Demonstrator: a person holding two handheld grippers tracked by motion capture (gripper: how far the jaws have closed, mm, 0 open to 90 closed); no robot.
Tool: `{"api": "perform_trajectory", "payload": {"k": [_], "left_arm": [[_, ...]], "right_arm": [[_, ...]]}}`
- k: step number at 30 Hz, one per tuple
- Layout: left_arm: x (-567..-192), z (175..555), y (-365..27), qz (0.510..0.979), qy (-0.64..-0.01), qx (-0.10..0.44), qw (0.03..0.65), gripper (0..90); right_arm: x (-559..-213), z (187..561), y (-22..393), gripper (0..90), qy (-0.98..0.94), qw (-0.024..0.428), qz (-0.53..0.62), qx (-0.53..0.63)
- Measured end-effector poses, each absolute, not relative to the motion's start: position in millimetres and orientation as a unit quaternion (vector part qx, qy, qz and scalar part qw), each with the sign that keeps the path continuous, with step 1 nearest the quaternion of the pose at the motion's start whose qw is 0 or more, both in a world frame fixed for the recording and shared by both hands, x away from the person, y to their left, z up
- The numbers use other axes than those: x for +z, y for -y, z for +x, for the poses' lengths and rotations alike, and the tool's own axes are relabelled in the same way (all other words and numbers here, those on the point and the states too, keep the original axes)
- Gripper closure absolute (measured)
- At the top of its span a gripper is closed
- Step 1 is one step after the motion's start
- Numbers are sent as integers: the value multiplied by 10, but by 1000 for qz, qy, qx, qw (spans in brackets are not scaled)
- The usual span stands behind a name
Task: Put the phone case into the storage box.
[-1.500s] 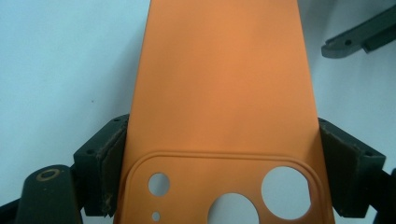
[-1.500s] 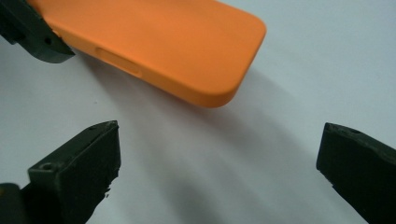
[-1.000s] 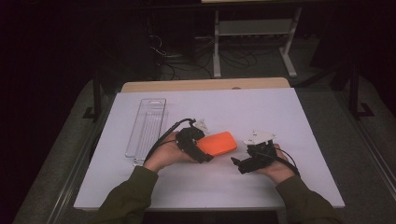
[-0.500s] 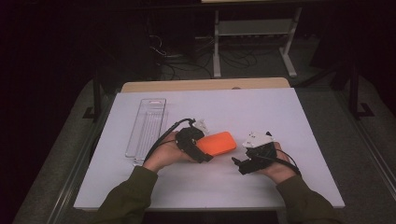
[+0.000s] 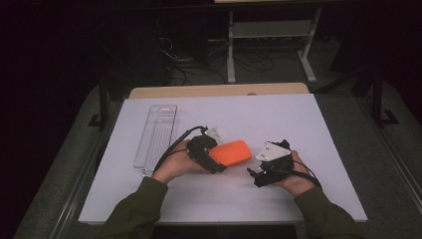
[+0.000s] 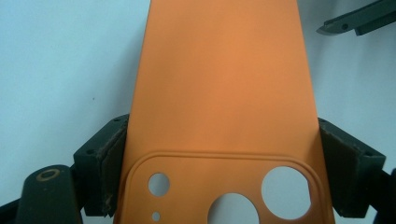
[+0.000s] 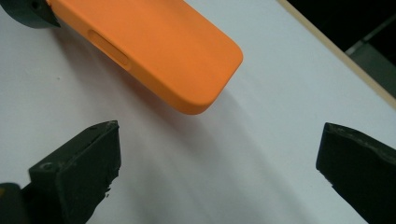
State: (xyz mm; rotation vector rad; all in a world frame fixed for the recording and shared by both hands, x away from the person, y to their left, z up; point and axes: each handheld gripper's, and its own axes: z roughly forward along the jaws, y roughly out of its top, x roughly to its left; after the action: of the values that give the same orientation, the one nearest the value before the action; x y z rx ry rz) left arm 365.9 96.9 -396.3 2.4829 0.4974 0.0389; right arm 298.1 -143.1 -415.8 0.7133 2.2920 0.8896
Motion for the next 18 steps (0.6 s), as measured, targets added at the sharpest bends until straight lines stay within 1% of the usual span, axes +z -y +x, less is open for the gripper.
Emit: {"api": "perform_trajectory", "payload": {"k": [18], "left_arm": [[-3969, 3652, -959, 932, -193, 11, 305, 151]], "right_arm": [[-4165, 2926, 1361, 0, -862, 339, 218, 307]]}}
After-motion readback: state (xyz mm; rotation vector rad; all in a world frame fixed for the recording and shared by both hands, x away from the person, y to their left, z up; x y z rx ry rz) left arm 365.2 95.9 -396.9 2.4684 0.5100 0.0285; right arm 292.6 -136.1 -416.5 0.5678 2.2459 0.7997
